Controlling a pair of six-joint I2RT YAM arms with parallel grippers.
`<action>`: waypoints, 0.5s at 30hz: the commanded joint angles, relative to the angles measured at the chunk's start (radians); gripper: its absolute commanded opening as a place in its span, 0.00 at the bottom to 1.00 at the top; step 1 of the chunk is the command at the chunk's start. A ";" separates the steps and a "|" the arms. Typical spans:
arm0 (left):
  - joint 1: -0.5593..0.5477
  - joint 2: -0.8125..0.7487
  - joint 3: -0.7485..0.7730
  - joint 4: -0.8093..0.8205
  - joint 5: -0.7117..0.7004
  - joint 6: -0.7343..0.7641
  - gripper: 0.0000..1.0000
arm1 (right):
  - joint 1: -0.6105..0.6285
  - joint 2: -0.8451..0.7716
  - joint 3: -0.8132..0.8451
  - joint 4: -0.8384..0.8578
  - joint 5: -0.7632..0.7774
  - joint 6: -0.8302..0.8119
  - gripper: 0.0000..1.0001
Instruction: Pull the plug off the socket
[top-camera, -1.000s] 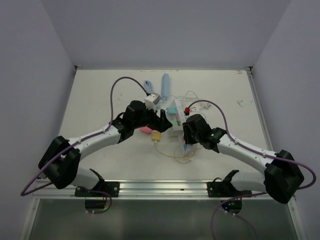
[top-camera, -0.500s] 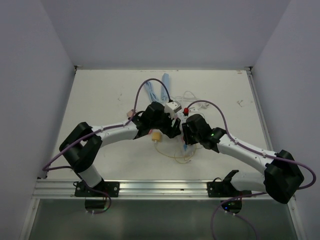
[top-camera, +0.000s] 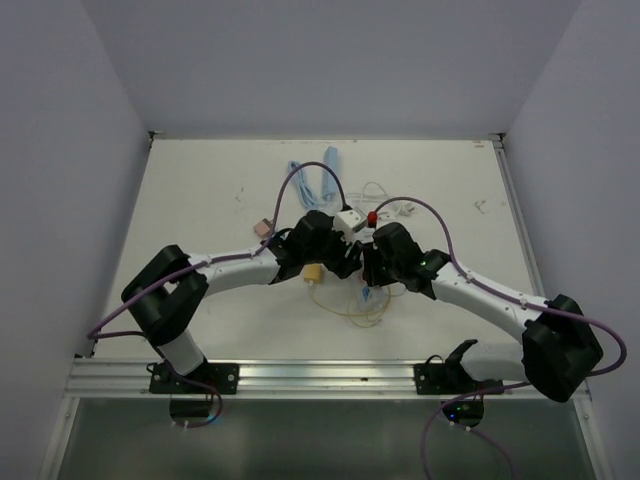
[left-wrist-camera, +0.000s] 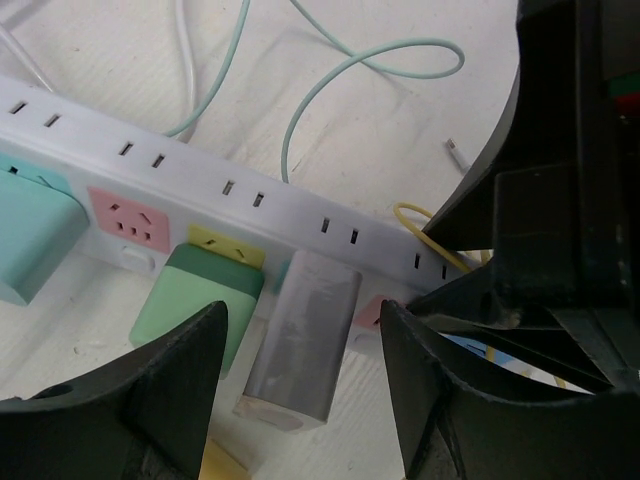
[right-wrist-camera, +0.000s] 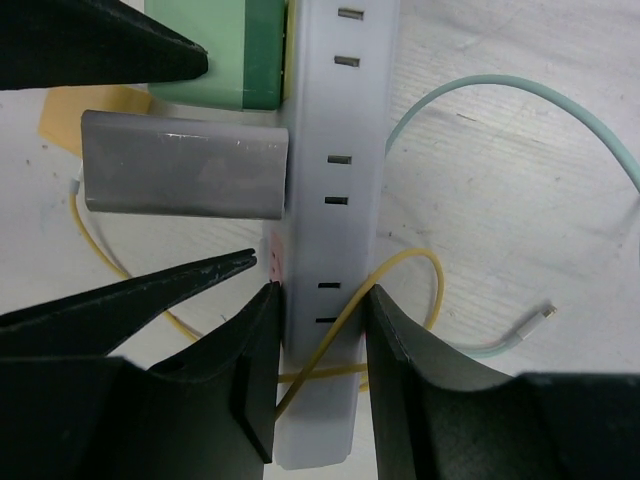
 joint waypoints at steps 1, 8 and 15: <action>-0.011 0.020 -0.044 0.009 -0.022 0.029 0.66 | -0.028 0.012 0.039 0.051 -0.112 0.041 0.00; -0.009 0.014 -0.093 0.044 -0.028 0.023 0.71 | -0.054 -0.011 0.028 0.070 -0.164 0.033 0.00; -0.011 0.026 -0.095 0.046 -0.012 0.019 0.37 | -0.054 -0.010 0.011 0.094 -0.198 0.024 0.02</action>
